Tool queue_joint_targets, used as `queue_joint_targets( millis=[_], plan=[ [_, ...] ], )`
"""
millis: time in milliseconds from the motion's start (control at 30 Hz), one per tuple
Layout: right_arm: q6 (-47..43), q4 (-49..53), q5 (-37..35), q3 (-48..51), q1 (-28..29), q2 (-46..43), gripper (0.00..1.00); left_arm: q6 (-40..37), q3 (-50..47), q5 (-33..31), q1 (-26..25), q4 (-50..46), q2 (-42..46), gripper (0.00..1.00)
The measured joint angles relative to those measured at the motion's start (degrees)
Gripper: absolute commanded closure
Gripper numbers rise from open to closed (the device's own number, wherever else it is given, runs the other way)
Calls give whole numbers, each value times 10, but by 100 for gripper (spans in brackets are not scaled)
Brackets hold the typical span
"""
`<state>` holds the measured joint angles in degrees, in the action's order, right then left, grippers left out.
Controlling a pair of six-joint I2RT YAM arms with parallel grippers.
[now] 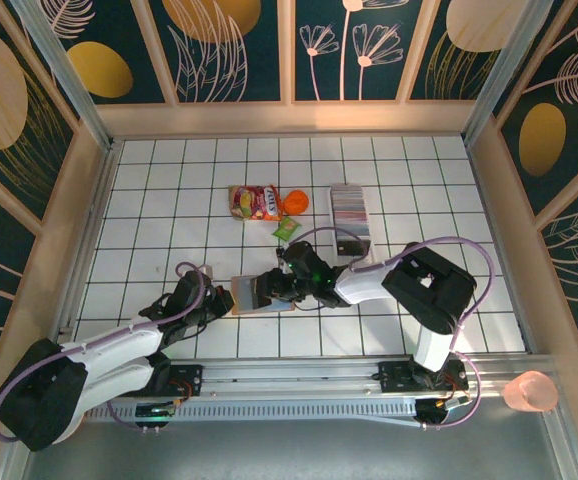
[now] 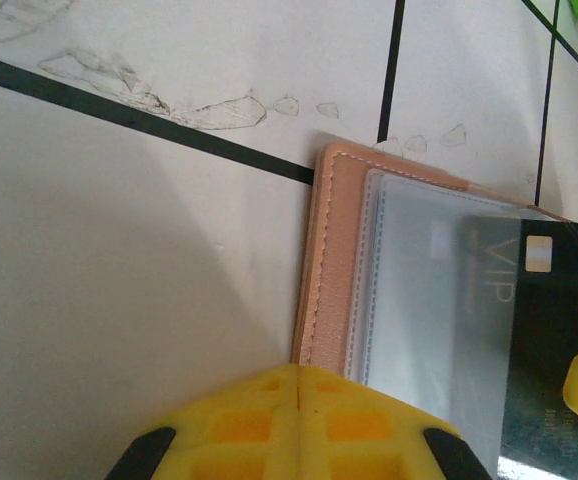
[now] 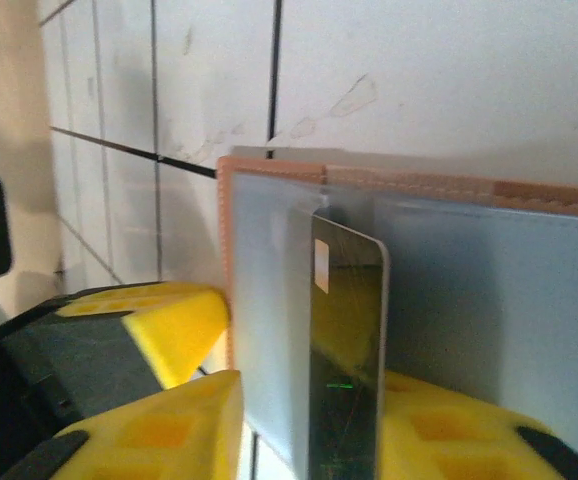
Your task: Put the credit cards into the card holder
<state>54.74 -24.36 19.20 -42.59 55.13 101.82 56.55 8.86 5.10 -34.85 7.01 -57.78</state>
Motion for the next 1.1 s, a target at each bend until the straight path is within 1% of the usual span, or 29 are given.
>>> queue_joint_targets(
  millis=[33, 167, 233, 433, 600, 867, 1033, 1100],
  plan=[
    [-5, 13, -4, -4, 0, -1, 61, 0, 0, 0, 0, 0, 0, 100],
    [-26, 64, -24, -28, 3, -4, 61, 0, -1, 0, 0, 2, 0, 100],
    [-35, 84, -32, -40, 5, -4, 62, 0, -2, 0, 0, 2, 1, 100],
    [-49, 118, -40, -59, 14, -2, 63, 0, -4, 0, 0, 3, 4, 100],
    [-60, 144, -50, -92, 29, 17, 63, 0, -8, 0, 0, 6, 9, 100],
    [-76, 201, -85, -117, 37, 20, 60, 0, -10, 0, 0, 8, 12, 100],
    [-85, 221, -103, -119, 41, 19, 62, 0, -10, 0, 0, 8, 12, 100],
    [-89, 231, -108, -125, 44, 19, 66, 0, -11, 0, 0, 7, 13, 100]
  ],
)
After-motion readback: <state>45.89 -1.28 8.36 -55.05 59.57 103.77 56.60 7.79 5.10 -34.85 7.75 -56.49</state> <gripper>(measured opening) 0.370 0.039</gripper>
